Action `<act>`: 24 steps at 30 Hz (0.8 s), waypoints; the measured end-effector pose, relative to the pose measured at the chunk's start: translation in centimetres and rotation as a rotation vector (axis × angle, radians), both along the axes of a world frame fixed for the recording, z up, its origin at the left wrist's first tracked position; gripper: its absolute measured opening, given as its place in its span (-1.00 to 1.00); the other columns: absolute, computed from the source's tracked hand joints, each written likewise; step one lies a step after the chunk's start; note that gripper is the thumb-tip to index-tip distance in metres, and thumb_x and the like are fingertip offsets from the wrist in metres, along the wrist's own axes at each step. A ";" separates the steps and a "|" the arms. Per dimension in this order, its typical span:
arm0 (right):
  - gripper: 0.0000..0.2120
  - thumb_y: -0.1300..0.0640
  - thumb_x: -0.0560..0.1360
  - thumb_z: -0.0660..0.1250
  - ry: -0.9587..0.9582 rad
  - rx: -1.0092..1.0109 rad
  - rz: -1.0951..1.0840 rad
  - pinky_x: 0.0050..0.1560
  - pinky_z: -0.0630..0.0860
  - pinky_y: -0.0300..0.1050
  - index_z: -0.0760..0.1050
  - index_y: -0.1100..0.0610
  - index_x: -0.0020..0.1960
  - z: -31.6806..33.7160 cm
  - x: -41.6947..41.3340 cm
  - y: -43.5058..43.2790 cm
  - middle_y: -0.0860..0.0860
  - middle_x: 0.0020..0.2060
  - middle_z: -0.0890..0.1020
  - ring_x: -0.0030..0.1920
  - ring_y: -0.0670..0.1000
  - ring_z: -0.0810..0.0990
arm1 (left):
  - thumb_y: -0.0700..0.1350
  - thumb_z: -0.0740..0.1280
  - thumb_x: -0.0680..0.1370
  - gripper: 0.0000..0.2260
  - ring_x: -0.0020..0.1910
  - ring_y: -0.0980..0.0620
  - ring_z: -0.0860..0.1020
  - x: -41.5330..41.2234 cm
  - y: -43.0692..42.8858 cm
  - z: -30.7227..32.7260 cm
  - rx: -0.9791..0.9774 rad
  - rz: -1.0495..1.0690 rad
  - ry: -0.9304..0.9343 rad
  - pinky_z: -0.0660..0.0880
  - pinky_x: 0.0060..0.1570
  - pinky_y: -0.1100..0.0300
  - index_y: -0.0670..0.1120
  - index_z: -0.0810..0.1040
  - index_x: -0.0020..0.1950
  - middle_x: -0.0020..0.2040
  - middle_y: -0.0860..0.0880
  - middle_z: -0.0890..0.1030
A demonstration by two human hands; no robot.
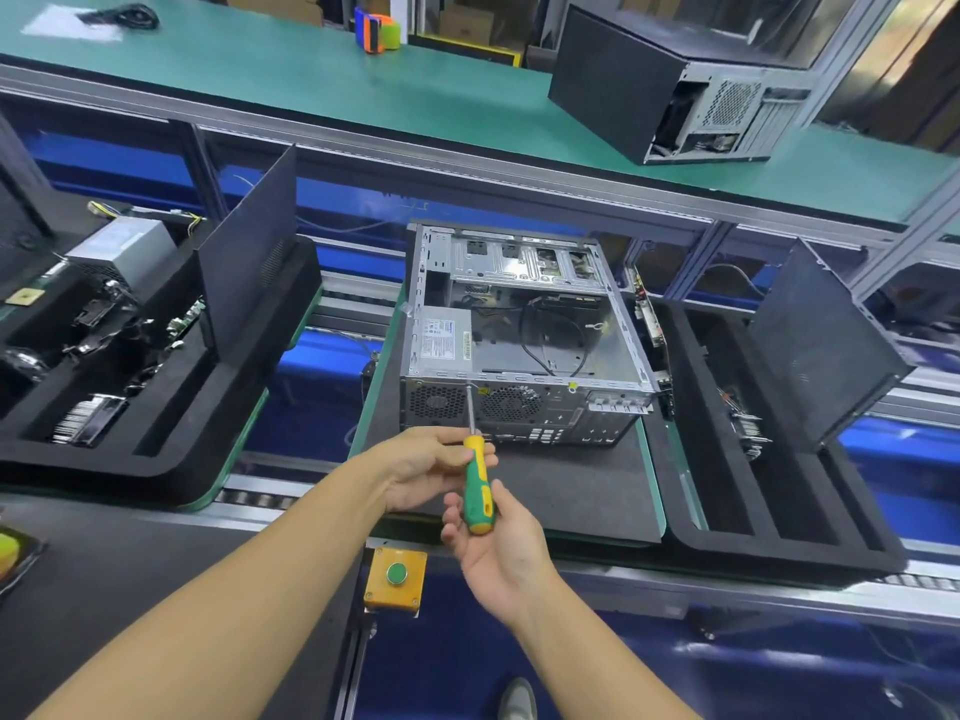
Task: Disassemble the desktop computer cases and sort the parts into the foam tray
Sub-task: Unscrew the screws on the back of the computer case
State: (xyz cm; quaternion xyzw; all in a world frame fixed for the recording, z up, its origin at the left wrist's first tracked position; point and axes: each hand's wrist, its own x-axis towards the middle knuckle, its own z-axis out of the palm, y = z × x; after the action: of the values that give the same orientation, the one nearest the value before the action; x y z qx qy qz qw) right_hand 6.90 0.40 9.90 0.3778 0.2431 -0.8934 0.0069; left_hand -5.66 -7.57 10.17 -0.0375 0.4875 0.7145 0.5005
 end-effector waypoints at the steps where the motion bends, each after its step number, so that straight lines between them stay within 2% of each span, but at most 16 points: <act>1: -0.65 0.05 0.68 0.20 0.004 0.034 -0.003 -0.41 0.58 -0.11 0.50 0.34 0.23 0.0 -0.1 -0.1 0.20 -0.29 0.61 -0.38 0.05 0.59 | -0.44 0.20 0.60 -0.74 0.13 -0.16 0.67 -0.1 -0.1 0.0 0.010 -0.008 -0.008 0.58 0.08 0.01 -0.28 0.51 0.26 0.17 -0.25 0.66; 4: -0.81 0.18 0.62 0.34 -0.007 0.172 -0.028 -0.39 0.57 -0.12 0.47 0.23 0.19 -0.4 -0.4 -0.3 0.13 -0.28 0.59 -0.35 0.01 0.57 | -0.26 0.32 0.60 -0.77 0.10 -0.12 0.66 -0.1 0.0 0.2 -0.037 -0.077 0.017 0.54 0.10 0.05 -0.23 0.51 0.26 0.11 -0.17 0.69; 6: -0.75 0.24 0.57 0.40 -0.023 0.244 -0.029 -0.39 0.55 -0.15 0.43 0.16 0.21 -0.5 -0.6 -0.3 0.11 -0.19 0.57 -0.32 -0.02 0.53 | -0.14 0.40 0.57 -0.79 -0.04 -0.08 0.64 0.2 0.5 0.3 -0.100 -0.158 0.108 0.55 0.04 0.10 -0.21 0.55 0.16 -0.13 -0.09 0.69; 8: -0.69 0.24 0.55 0.42 -0.026 0.243 -0.049 -0.37 0.55 -0.16 0.42 0.16 0.24 -0.4 -0.8 -0.4 0.11 -0.11 0.56 -0.28 -0.02 0.50 | -0.21 0.42 0.56 -0.83 -0.13 -0.04 0.63 0.5 0.9 0.1 -0.135 -0.138 0.157 0.57 -0.02 0.14 -0.23 0.59 0.11 -0.25 -0.08 0.66; 11: -0.69 0.04 0.57 0.42 -0.031 0.127 -0.069 -0.37 0.57 -0.10 0.51 0.22 0.19 0.0 -0.8 -0.1 0.12 -0.19 0.56 -0.34 0.00 0.53 | -0.36 0.38 0.55 -0.84 -0.18 -0.01 0.66 0.1 1.0 -0.5 -0.139 -0.064 0.141 0.60 -0.15 0.19 -0.25 0.61 0.12 -0.17 -0.12 0.66; 14: -0.58 -0.09 0.66 0.22 -0.030 -0.031 -0.056 -0.39 0.58 -0.06 0.49 0.28 0.22 0.0 -0.3 0.3 0.18 -0.30 0.56 -0.37 0.08 0.57 | -0.46 0.31 0.55 -0.75 -0.03 -0.11 0.70 -0.2 0.7 -0.7 -0.073 -0.020 0.058 0.62 -0.03 0.07 -0.25 0.58 0.17 -0.05 -0.21 0.69; 16: -0.59 -0.03 0.69 0.17 -0.031 -0.035 -0.052 -0.42 0.58 -0.08 0.48 0.32 0.25 -0.2 -0.2 0.3 0.19 -0.32 0.58 -0.38 0.08 0.58 | -0.49 0.27 0.55 -0.69 0.06 -0.17 0.69 -0.2 0.6 -0.7 -0.037 -0.008 0.014 0.59 0.05 0.03 -0.27 0.53 0.24 0.04 -0.25 0.69; 19: -0.73 0.10 0.66 0.27 -0.047 0.082 -0.069 -0.41 0.57 -0.11 0.50 0.30 0.20 -0.4 -0.4 0.1 0.16 -0.29 0.58 -0.36 0.04 0.57 | -0.51 0.21 0.55 -0.63 0.13 -0.18 0.67 -0.5 0.8 -0.4 -0.008 -0.032 0.014 0.58 0.06 0.04 -0.25 0.48 0.31 0.16 -0.27 0.66; 22: -0.81 0.23 0.59 0.38 -0.044 0.196 -0.069 -0.37 0.57 -0.14 0.44 0.19 0.17 -0.4 -0.5 0.3 0.14 -0.16 0.56 -0.30 0.01 0.57 | -0.47 0.17 0.55 -0.63 0.15 -0.17 0.66 -0.6 1.5 -0.2 -0.014 -0.018 0.004 0.51 0.27 -0.03 -0.24 0.45 0.32 0.18 -0.26 0.65; 24: -0.73 0.31 0.55 0.40 -0.049 0.232 -0.072 -0.35 0.58 -0.16 0.42 0.16 0.19 -0.3 -0.6 0.4 0.14 -0.09 0.54 -0.27 0.00 0.55 | -0.32 0.22 0.59 -0.72 0.11 -0.12 0.67 -0.6 2.4 0.0 -0.069 0.049 0.011 0.55 0.14 0.01 -0.23 0.47 0.30 0.20 -0.22 0.65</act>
State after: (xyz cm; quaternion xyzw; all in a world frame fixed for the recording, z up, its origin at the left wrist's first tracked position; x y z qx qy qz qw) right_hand 6.29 0.84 9.58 0.4064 0.3308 -0.8494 -0.0632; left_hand -6.27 -5.14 10.13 -0.0630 0.5135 0.7095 0.4785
